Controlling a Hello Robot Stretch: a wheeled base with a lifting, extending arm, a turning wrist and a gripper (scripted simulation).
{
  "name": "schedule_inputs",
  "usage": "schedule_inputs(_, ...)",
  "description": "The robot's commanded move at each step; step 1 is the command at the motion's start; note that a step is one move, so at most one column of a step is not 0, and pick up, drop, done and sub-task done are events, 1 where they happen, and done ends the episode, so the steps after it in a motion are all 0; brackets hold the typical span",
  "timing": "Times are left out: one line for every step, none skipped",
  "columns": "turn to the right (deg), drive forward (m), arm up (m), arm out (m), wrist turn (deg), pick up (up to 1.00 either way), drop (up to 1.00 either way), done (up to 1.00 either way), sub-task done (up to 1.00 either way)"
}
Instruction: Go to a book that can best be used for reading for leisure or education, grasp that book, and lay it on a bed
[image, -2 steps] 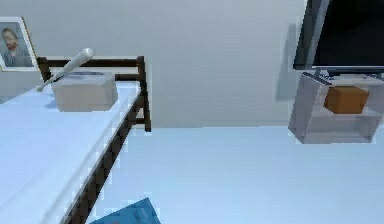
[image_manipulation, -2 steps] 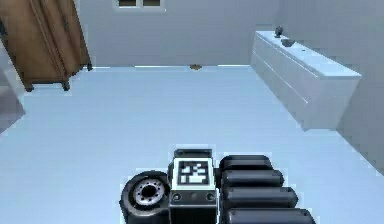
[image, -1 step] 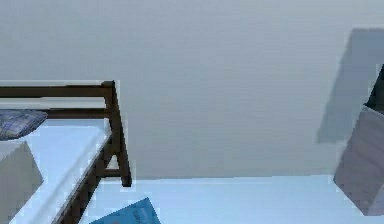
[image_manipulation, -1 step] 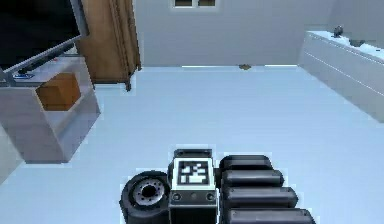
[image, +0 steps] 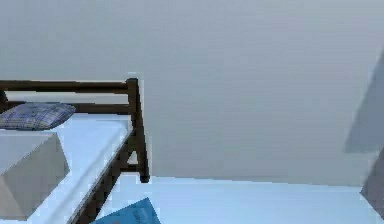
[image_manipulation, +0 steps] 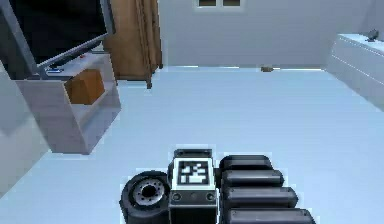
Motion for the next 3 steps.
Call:
schedule_inputs(0.0,0.30,0.00,0.00,0.0,0.00,0.00,0.00,0.00)
schedule_inputs(45.0,0.00,0.00,0.00,0.0,0.00,0.00,0.00,0.00)
schedule_inputs(45.0,0.00,0.00,0.00,0.0,0.00,0.00,0.00,0.00)
